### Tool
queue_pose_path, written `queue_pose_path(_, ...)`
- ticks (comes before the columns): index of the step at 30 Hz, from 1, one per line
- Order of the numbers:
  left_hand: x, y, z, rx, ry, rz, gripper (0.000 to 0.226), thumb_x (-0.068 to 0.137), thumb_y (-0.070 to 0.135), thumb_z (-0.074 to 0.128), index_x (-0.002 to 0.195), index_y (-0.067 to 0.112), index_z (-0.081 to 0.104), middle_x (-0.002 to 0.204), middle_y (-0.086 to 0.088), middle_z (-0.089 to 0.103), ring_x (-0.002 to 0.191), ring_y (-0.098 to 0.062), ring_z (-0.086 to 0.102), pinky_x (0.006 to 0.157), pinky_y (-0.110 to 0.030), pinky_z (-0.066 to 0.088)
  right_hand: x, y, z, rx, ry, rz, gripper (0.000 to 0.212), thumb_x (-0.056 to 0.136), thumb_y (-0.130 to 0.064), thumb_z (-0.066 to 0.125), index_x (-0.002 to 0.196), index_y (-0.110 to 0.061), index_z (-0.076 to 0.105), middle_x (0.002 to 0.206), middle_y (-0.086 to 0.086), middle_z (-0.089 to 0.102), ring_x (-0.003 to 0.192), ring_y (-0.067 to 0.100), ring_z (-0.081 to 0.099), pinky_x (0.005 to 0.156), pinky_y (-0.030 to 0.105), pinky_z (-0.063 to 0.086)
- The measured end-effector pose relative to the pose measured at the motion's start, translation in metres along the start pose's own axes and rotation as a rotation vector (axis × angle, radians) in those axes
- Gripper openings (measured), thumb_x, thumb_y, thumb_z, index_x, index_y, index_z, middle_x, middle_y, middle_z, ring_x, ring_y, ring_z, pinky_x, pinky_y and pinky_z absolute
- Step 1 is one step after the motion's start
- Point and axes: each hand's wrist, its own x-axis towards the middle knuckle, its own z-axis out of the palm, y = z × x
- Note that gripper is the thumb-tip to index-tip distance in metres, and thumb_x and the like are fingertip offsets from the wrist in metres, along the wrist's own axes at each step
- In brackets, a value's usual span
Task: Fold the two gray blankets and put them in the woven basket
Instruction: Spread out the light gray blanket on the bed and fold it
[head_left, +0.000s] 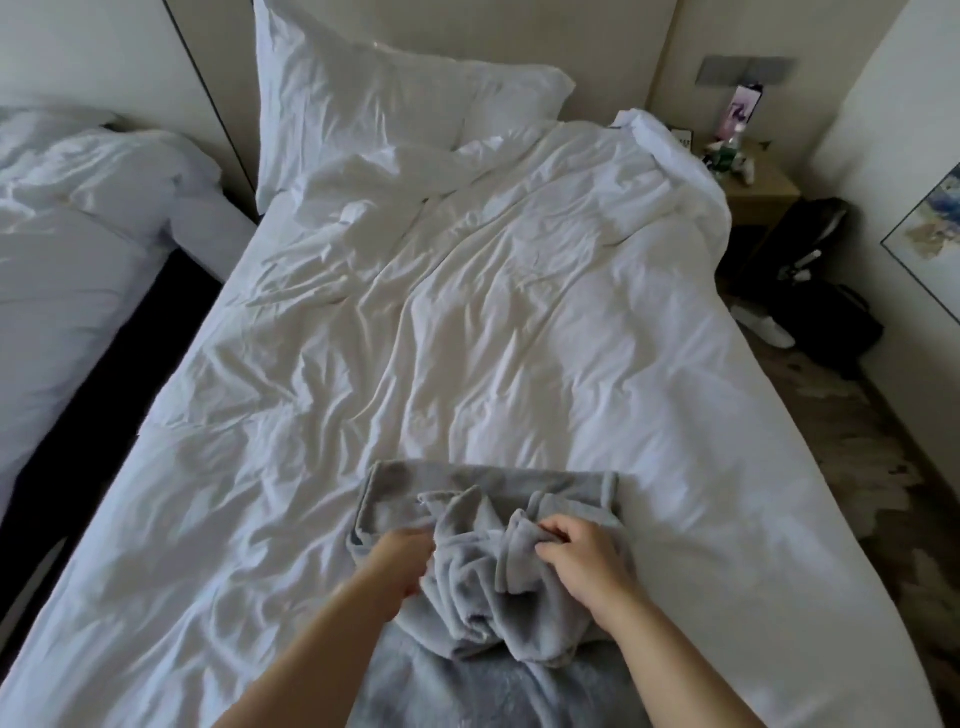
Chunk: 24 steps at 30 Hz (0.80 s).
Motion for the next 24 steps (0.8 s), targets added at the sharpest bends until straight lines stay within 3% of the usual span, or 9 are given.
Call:
queue_pose_path(3,0.033,0.01,0.009,0.213,-0.009,0.068,0.027,0.081,0.004,0.053,0.058,0.013,0.062,0.052,-0.001,0.058,0.053,-0.017,0.05,0.046,-0.023,0.038,0.005,0.004,-0.002,0.029,0.013,0.004,0.012,0.082,-0.01,0.063,0.085,-0.02,0.069,0.076,-0.012,0.067,0.073,-0.002,0.058,0.063,0.008,0.041)
queue_pose_path(6,0.076,0.02,0.024,0.398,-0.043,0.145,0.018,0.087,0.013,0.056,0.083,0.001,0.069,0.079,-0.02,0.066,0.068,-0.026,0.06,0.067,-0.036,0.05,0.015,0.014,-0.003,0.032,0.059,-0.01,0.017,0.081,-0.01,0.064,0.077,-0.026,0.068,0.07,-0.016,0.067,0.07,-0.008,0.059,0.064,0.01,0.041)
queue_pose_path(8,0.104,0.026,0.035,0.454,-0.058,0.168,0.03,0.088,0.029,0.06,0.101,0.004,0.069,0.08,-0.013,0.067,0.068,-0.021,0.059,0.066,-0.029,0.048,0.024,0.023,-0.001,0.032,0.066,-0.019,0.018,0.08,-0.011,0.064,0.074,-0.028,0.066,0.074,-0.014,0.068,0.073,-0.006,0.06,0.068,0.016,0.045)
queue_pose_path(12,0.132,0.021,0.051,0.724,-0.168,0.124,0.053,0.084,0.039,0.064,0.133,0.02,0.054,0.13,-0.02,0.055,0.116,-0.031,0.056,0.094,-0.034,0.049,0.029,0.032,0.004,0.078,0.066,-0.027,0.006,0.077,-0.02,0.067,0.08,-0.025,0.069,0.08,-0.012,0.071,0.076,-0.003,0.063,0.072,0.018,0.049)
queue_pose_path(14,0.127,0.015,0.055,0.455,-0.247,0.037,0.039,0.082,0.023,0.07,0.119,0.011,0.062,0.118,-0.021,0.061,0.11,-0.032,0.06,0.092,-0.037,0.052,0.026,0.033,0.005,0.116,0.06,-0.026,0.01,0.073,-0.032,0.068,0.082,-0.029,0.07,0.081,-0.014,0.072,0.076,-0.004,0.064,0.068,0.014,0.05)
queue_pose_path(17,0.089,0.007,0.045,0.031,-0.325,0.044,0.005,0.078,0.011,0.066,0.075,0.007,0.068,0.069,-0.013,0.063,0.07,-0.028,0.059,0.06,-0.033,0.054,0.024,0.032,0.009,0.194,0.038,0.012,0.009,0.079,-0.025,0.071,0.084,-0.032,0.071,0.081,-0.013,0.073,0.076,-0.003,0.066,0.063,0.01,0.047)
queue_pose_path(20,0.046,-0.007,0.018,-0.208,-0.477,0.11,0.019,0.055,0.016,0.068,0.071,0.007,0.071,0.069,-0.016,0.062,0.067,-0.027,0.055,0.057,-0.028,0.045,0.028,0.024,0.018,0.277,-0.041,0.018,0.018,0.083,-0.007,0.071,0.089,-0.024,0.071,0.099,-0.019,0.069,0.091,-0.002,0.064,0.076,0.009,0.048)
queue_pose_path(22,0.026,-0.016,-0.001,-0.218,-0.655,0.166,0.038,0.048,0.014,0.061,0.083,0.006,0.075,0.078,-0.014,0.068,0.07,-0.026,0.057,0.06,-0.024,0.042,0.032,0.011,0.026,0.397,-0.154,0.002,0.029,0.081,0.008,0.066,0.099,-0.015,0.066,0.12,-0.02,0.062,0.099,-0.008,0.061,0.084,0.01,0.047)
queue_pose_path(24,0.012,-0.018,-0.014,-0.243,-0.828,0.197,0.046,0.05,0.021,0.064,0.089,-0.002,0.072,0.085,-0.015,0.069,0.077,-0.03,0.055,0.066,-0.03,0.04,0.034,-0.007,0.034,0.439,-0.277,-0.039,0.034,0.08,0.017,0.06,0.097,-0.012,0.064,0.1,-0.012,0.073,0.09,-0.006,0.066,0.077,0.01,0.049)
